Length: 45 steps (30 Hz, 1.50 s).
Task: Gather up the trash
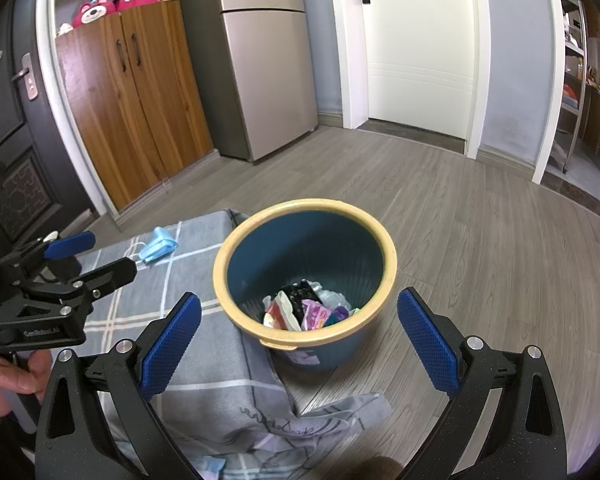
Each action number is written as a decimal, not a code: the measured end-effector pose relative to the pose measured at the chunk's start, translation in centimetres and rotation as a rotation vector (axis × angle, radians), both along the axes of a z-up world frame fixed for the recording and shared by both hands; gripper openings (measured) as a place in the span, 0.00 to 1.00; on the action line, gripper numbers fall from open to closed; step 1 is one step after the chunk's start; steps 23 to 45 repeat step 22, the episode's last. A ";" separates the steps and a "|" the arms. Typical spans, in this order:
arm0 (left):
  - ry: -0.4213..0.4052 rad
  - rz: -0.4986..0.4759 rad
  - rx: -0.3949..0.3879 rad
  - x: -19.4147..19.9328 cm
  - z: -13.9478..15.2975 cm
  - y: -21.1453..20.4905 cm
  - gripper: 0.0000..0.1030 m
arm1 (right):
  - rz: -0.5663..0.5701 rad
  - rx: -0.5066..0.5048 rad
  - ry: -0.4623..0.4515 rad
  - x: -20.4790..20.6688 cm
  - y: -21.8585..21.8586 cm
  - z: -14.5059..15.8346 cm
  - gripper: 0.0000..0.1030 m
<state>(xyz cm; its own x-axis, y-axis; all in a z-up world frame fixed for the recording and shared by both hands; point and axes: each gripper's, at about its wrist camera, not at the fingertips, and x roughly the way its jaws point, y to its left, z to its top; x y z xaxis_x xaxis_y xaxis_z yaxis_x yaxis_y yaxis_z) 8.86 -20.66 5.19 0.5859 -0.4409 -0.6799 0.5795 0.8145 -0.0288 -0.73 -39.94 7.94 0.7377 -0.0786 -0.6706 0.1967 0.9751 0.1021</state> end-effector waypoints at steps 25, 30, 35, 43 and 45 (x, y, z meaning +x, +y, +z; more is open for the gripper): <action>0.008 -0.008 0.002 0.0 -0.2 0.1 0.94 | -0.003 0.005 -0.001 0.1 0.3 -0.1 0.95; 0.008 -0.008 0.002 0.0 -0.2 0.1 0.94 | -0.003 0.005 -0.001 0.1 0.3 -0.1 0.95; 0.008 -0.008 0.002 0.0 -0.2 0.1 0.94 | -0.003 0.005 -0.001 0.1 0.3 -0.1 0.95; 0.008 -0.008 0.002 0.0 -0.2 0.1 0.94 | -0.003 0.005 -0.001 0.1 0.3 -0.1 0.95; 0.008 -0.008 0.002 0.0 -0.2 0.1 0.94 | -0.003 0.005 -0.001 0.1 0.3 -0.1 0.95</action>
